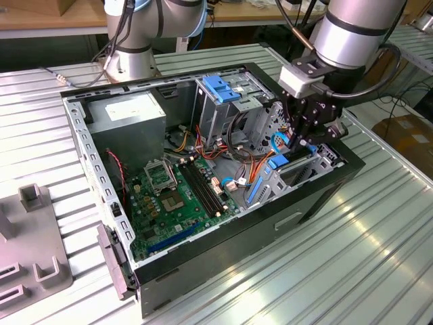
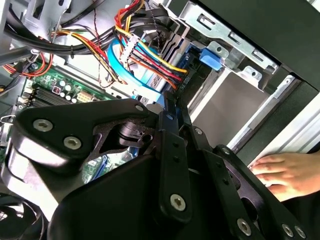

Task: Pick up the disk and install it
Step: 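Insert the second disk wire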

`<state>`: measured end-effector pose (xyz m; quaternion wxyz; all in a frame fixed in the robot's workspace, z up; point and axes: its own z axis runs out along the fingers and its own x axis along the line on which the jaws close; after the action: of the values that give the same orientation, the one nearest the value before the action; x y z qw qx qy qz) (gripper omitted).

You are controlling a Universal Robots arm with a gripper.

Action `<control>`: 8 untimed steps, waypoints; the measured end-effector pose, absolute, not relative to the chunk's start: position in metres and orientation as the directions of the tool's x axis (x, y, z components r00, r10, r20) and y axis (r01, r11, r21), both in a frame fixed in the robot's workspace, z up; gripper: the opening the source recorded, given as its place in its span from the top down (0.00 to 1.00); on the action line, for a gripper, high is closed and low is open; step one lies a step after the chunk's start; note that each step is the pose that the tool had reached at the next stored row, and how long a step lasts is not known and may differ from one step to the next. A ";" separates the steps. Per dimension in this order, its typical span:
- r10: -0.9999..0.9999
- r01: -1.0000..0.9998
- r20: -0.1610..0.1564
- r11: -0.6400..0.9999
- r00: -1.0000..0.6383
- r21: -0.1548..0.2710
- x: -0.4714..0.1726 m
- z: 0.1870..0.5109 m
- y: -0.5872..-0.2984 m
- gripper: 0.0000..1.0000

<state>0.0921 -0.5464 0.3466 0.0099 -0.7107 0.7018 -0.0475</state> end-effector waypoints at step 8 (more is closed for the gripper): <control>-0.999 -0.997 0.049 -0.014 0.010 -0.081 0.092 0.340 -0.547 0.84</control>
<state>0.0921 -0.5472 0.3402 0.0116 -0.7107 0.7019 -0.0457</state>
